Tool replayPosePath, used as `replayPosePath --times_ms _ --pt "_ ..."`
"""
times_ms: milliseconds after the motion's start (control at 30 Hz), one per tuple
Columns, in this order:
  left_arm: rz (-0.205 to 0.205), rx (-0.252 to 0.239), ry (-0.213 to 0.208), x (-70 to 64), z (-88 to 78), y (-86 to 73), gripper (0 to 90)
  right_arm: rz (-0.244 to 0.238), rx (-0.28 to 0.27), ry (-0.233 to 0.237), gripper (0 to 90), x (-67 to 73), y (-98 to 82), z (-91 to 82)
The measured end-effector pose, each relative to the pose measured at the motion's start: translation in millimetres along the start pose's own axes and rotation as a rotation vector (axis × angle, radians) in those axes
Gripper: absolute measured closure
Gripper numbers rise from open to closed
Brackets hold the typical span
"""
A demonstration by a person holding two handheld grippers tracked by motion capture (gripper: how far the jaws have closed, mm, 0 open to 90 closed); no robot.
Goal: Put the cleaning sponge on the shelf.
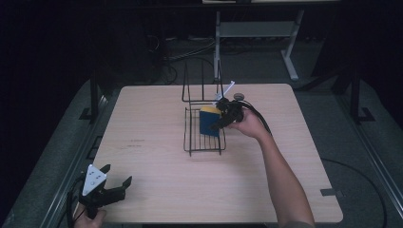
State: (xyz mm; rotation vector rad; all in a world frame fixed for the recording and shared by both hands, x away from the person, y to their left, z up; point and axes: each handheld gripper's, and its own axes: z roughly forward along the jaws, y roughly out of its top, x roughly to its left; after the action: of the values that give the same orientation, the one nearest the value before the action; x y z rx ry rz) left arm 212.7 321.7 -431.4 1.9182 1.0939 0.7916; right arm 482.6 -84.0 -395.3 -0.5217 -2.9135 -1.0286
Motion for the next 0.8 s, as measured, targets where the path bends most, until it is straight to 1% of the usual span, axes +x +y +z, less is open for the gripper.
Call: replayPosePath --times_ms 200,400,433,500,567,600,700,800 --pt "0.0 0.0 0.002 0.1 -0.1 0.1 14.1 0.001 0.009 -0.005 51.0 0.3 -0.9 0.7" --pt "-0.001 -0.003 0.003 0.2 -0.7 0.0 14.1 -0.014 0.014 -0.012 47.9 3.2 1.9 1.4" --pt "-0.002 -0.003 0.004 0.4 -0.9 0.0 14.1 -0.016 0.015 -0.019 47.7 3.9 2.2 1.1" --pt "-0.003 -0.004 0.003 0.5 -0.8 0.0 14.1 -0.009 0.007 -0.01 47.2 4.1 2.7 0.5" --pt "0.0 -0.003 0.003 0.2 -0.7 0.1 14.1 -0.012 0.011 -0.018 45.8 4.4 2.9 -0.3" --pt "0.002 -0.002 0.002 0.2 -0.7 0.2 14.1 -0.009 0.007 -0.012 45.5 4.2 2.8 -1.0" --pt "0.002 0.0 0.002 0.1 -0.8 0.4 14.1 -0.006 0.015 -0.015 43.6 4.2 2.3 -1.4" --pt "0.002 0.0 0.003 0.0 -0.9 0.4 14.1 0.003 0.019 -0.01 41.8 3.6 1.4 -1.2"
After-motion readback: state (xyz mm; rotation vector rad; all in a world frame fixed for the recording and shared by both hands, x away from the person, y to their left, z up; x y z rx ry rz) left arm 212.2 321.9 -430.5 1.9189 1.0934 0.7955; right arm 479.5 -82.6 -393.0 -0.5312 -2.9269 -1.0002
